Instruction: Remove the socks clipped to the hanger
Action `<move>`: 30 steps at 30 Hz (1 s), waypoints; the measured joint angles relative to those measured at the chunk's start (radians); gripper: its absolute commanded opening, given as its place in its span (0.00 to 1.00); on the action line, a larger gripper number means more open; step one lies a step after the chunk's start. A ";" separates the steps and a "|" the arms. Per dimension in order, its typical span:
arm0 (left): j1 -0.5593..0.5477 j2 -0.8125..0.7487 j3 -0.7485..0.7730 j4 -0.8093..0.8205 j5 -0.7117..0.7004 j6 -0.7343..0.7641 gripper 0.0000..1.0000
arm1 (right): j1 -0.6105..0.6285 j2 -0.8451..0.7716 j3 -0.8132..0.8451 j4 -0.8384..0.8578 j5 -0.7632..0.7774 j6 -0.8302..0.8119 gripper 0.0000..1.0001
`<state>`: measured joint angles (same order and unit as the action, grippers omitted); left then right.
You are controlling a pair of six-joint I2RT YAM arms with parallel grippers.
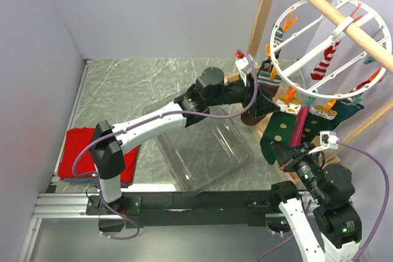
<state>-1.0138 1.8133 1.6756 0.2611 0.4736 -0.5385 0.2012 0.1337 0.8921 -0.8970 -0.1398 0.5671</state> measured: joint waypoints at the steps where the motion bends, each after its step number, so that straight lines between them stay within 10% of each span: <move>1: 0.001 0.001 0.016 0.003 -0.003 0.003 0.79 | 0.000 -0.002 0.000 -0.004 -0.003 0.000 0.00; 30: -0.027 0.202 0.196 0.159 -0.150 -0.035 0.69 | 0.000 -0.038 0.000 -0.013 -0.066 0.000 0.00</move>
<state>-1.0405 2.0155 1.8721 0.4206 0.3233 -0.5735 0.2012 0.0959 0.8921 -0.9100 -0.2062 0.5674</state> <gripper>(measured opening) 0.720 0.013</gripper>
